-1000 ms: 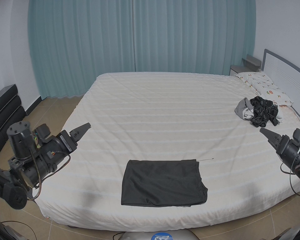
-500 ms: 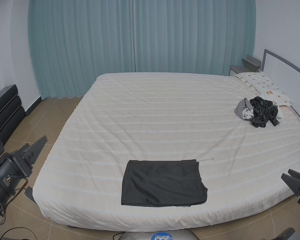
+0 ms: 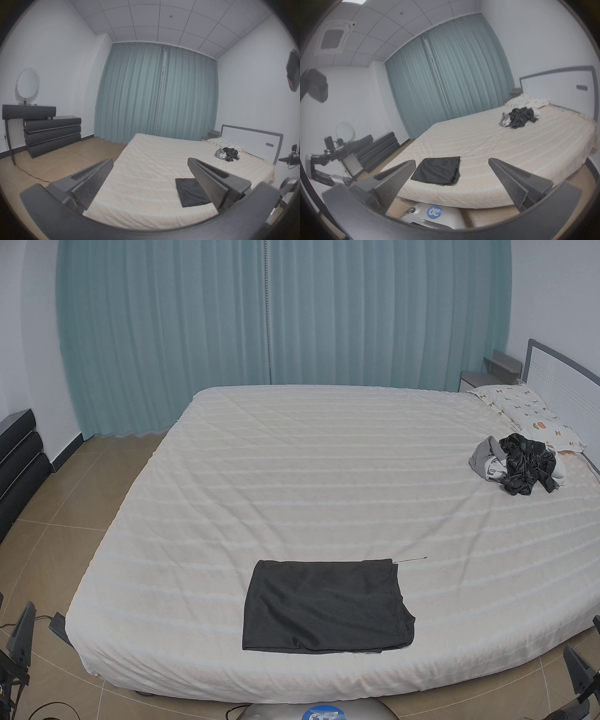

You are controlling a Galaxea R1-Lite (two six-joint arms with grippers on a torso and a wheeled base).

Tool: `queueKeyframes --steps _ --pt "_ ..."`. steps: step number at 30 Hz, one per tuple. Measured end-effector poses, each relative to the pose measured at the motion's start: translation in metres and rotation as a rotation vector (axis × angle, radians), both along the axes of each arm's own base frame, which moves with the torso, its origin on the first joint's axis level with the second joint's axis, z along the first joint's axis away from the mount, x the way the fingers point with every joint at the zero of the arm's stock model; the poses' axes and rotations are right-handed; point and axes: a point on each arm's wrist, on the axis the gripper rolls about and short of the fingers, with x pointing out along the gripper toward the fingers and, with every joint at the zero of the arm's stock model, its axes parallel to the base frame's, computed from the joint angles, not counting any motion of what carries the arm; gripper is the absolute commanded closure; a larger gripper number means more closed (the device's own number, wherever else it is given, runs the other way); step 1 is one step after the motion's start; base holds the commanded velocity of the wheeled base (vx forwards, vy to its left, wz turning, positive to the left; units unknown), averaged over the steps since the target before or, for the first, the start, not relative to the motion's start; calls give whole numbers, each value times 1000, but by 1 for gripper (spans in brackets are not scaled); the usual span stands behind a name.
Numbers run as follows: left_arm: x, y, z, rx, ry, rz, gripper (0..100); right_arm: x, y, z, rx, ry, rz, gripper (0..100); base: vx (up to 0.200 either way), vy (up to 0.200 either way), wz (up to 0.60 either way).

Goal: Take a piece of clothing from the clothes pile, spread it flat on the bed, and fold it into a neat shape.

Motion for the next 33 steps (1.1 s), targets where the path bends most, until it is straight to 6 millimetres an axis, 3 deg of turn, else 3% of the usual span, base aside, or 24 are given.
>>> queueKeyframes --steps 6,16,22,28,33 --pt "-8 2 -11 3 -36 4 0 -3 1 9 -42 -132 70 0 0 0 0" --pt "-9 2 -21 8 -34 2 0 -10 -1 -8 -47 -30 152 0 0 0 0" --pt "-8 2 -31 14 -18 3 0 -5 -5 -32 -77 -15 64 0 0 0 0" --pt "-6 2 -40 19 -11 6 0 1 -7 -35 -94 -126 -19 0 0 0 0" --pt "-5 2 -43 20 -21 44 0 4 -9 -42 -101 -120 -125 0 0 0 0"
